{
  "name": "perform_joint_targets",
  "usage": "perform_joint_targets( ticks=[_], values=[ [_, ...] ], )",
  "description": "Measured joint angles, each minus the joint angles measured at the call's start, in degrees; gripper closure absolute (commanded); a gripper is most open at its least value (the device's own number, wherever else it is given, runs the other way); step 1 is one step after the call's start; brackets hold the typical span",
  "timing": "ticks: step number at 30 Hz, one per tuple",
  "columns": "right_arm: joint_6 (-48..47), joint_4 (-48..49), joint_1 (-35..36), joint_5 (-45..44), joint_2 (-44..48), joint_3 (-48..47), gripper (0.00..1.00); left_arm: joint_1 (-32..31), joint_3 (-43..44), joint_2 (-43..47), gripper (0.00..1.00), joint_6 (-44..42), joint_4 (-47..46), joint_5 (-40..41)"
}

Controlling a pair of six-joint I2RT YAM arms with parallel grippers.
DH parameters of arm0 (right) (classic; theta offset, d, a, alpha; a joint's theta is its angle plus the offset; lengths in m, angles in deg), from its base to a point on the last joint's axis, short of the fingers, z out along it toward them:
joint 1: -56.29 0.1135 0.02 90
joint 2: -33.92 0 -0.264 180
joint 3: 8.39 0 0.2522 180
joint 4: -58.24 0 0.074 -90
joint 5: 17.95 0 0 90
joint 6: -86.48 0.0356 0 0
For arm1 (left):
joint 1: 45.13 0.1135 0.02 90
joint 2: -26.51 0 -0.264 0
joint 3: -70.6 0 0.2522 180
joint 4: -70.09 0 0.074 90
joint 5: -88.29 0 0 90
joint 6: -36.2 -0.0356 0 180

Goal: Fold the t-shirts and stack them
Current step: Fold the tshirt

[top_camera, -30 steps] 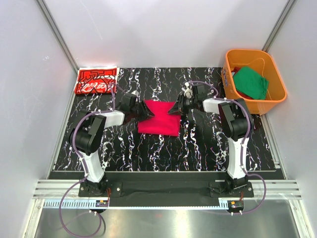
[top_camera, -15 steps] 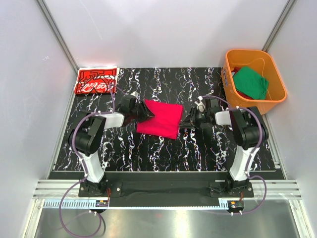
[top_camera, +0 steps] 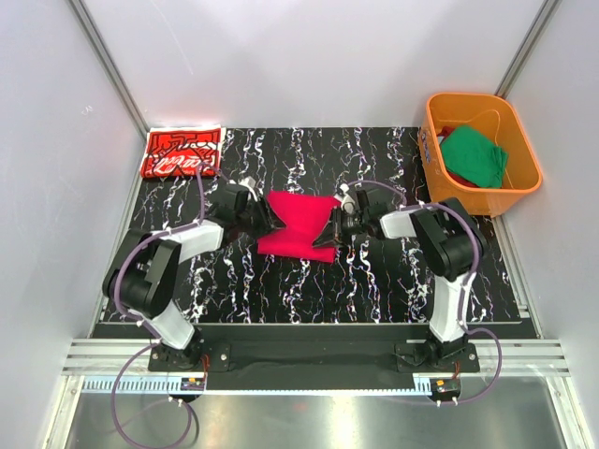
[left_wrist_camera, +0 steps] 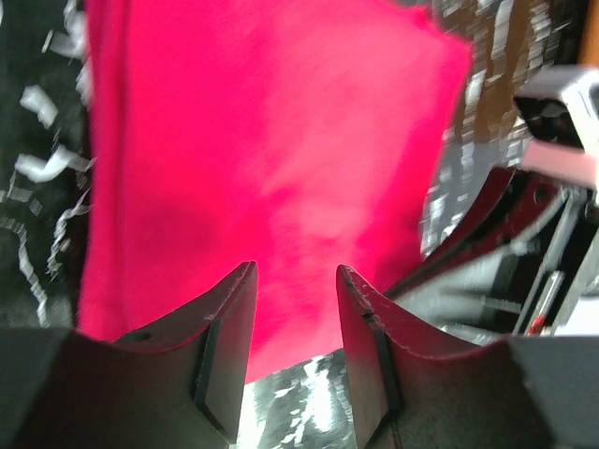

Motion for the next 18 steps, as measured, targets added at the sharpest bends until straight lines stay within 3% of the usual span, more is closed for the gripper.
perform_joint_targets(
  ticks=[5,11,18],
  values=[
    [2.1,3.1,-0.1,1.4,-4.8,1.8,0.86,0.3,-3.8,-4.1,0.59,0.5,-3.0,-0.6],
    [0.7,4.2,-2.9,2.4,-1.2,8.7,0.86,0.4,-8.0,-3.1,0.58,1.3,-10.4,-0.9],
    [-5.2,-6.4,-8.5,-3.2,7.9,11.6,0.86,-4.1,-13.4,5.2,0.55,1.6,-6.3,0.3]
  ],
)
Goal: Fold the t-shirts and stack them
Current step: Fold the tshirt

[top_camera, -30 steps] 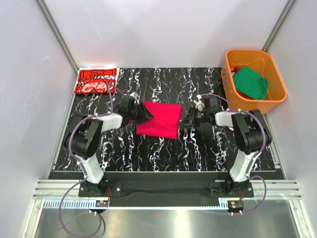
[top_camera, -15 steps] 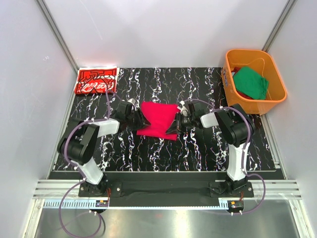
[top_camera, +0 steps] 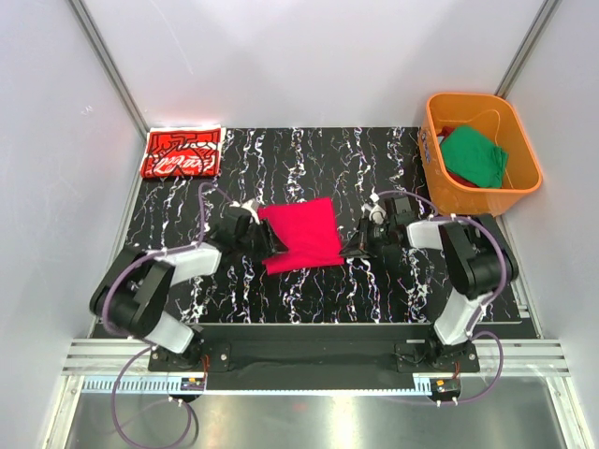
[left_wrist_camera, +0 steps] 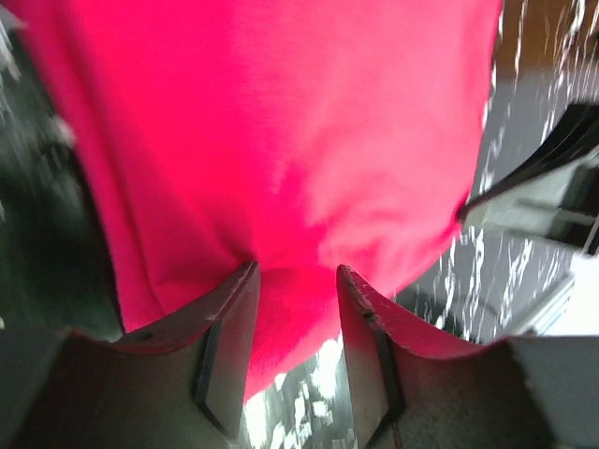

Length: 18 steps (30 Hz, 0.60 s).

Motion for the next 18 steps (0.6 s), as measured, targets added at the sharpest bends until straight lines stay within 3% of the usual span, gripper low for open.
perform_joint_targets(
  ticks=[7,9,14,18],
  values=[
    [-0.7,-7.5,6.6,-2.6,7.5,-5.5,0.85,-1.0,0.1,10.3,0.49,-0.8,9.4,2.4],
    [0.4,-6.9,11.0,-2.7,6.6,-8.7,0.75,-0.4,0.6,12.2,0.38,-1.3,11.7,3.8],
    [1.1,-7.1,18.2,-4.4,2.1,-14.8,0.47,5.4,3.2,14.0,0.27,-2.4,18.8,7.5],
    [-3.9,-13.3,20.8,-9.9,0.6,-19.3,0.37,9.1,3.5,18.1,0.23,-3.0,23.8,11.5]
  ],
)
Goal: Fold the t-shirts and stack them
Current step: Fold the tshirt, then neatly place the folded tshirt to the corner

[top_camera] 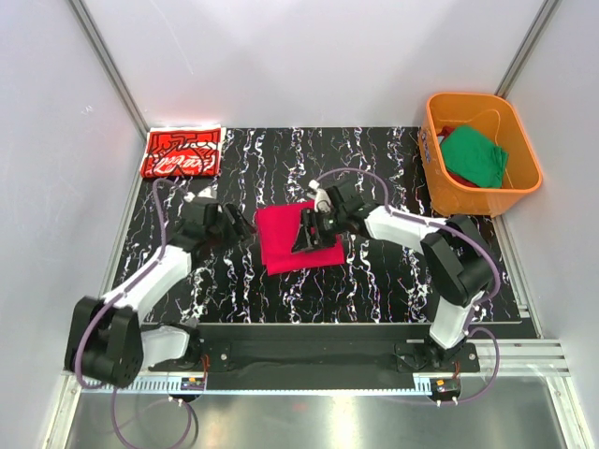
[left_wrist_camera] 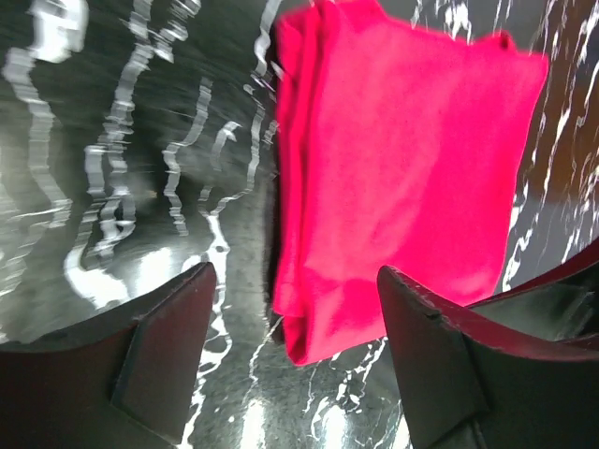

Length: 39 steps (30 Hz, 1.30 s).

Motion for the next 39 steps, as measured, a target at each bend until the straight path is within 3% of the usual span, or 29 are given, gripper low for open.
perform_joint_targets(
  ticks=[2,4,11,18,24,32,37,39],
  values=[
    [-3.9,-2.8,1.9,-4.3,0.1,-1.6,0.32,0.8,0.0,3.7,0.22,0.2,2.3,2.1],
    [-8.1,-4.7,4.9,-9.2,0.7,-2.0,0.01,1.6,-0.1,7.6,0.18,1.0,4.4,4.0],
    [-23.9,-5.3,20.0,-32.8,9.6,4.9,0.00,4.9,-0.1,17.6,0.14,5.9,13.7,9.7],
    [-40.4,4.9,33.7,-54.2,9.9,13.2,0.00,6.4,1.7,19.8,0.02,12.3,25.6,12.1],
    [-53.9,19.0,39.4,-62.7,2.3,14.4,0.16,6.7,6.4,18.1,0.02,16.2,34.5,12.5],
    [-70.5,39.8,41.3,-71.9,-7.7,14.3,0.22,8.2,6.4,25.0,0.01,18.7,38.3,12.4],
    [-76.2,43.1,40.5,-72.4,-10.3,13.6,0.38,9.5,6.4,23.7,0.01,18.7,38.5,11.7],
    [-76.6,42.4,39.4,-71.5,-10.5,13.4,0.39,10.0,6.2,21.8,0.01,18.5,38.3,11.1]
  ],
)
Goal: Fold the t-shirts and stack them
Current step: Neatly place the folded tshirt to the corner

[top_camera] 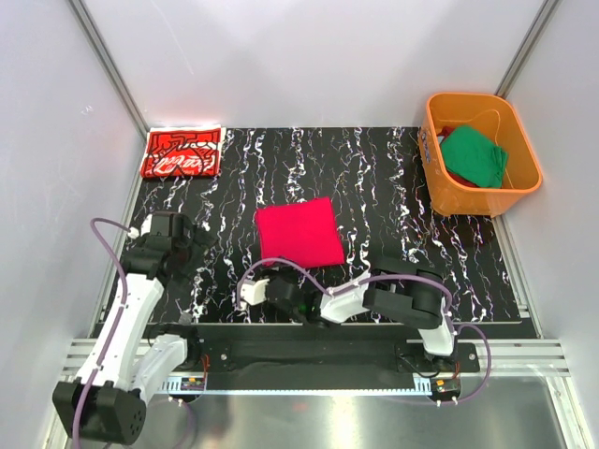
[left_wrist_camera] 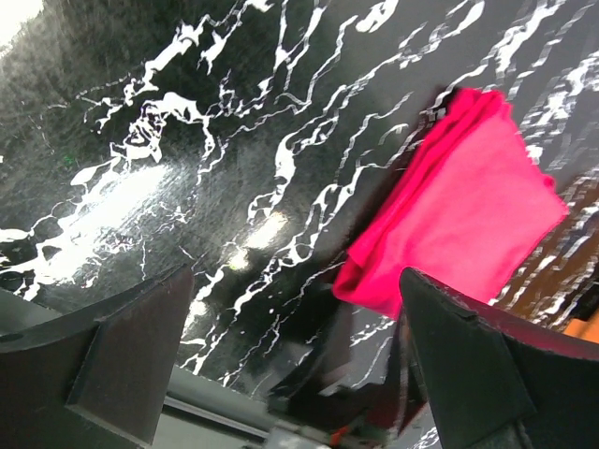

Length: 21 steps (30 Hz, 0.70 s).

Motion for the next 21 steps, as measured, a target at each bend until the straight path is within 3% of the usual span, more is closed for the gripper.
perform_joint_targets(
  ticks=[2,4,7,9,11,21],
  values=[
    [-0.2,-0.2,-1.5,0.8,-0.2,-0.4,0.49,0.4,-0.7,-2.0,0.01,-0.3,-0.9,-1.0],
    [-0.5,-0.9,-3.0,2.2,-0.3,-0.5,0.68,0.8,-1.6,-3.9,0.01,-0.5,-2.0,-2.2],
    [-0.7,-3.2,-5.0,4.3,-0.3,-0.4,0.79,1.2,-3.1,-7.4,0.01,-0.7,-5.6,-5.6],
    [-0.7,-3.9,-6.2,6.3,0.1,-0.4,0.92,1.3,-4.3,-10.1,0.01,-0.7,-9.2,-8.8],
    [-0.7,-5.3,-7.2,8.4,1.0,-0.4,0.97,1.3,-5.5,-13.5,0.01,-0.7,-14.0,-12.8],
    [0.5,-12.7,-11.2,16.4,8.3,-0.3,1.00,0.8,-7.0,-30.1,0.01,0.1,-38.2,-25.7]
  ],
)
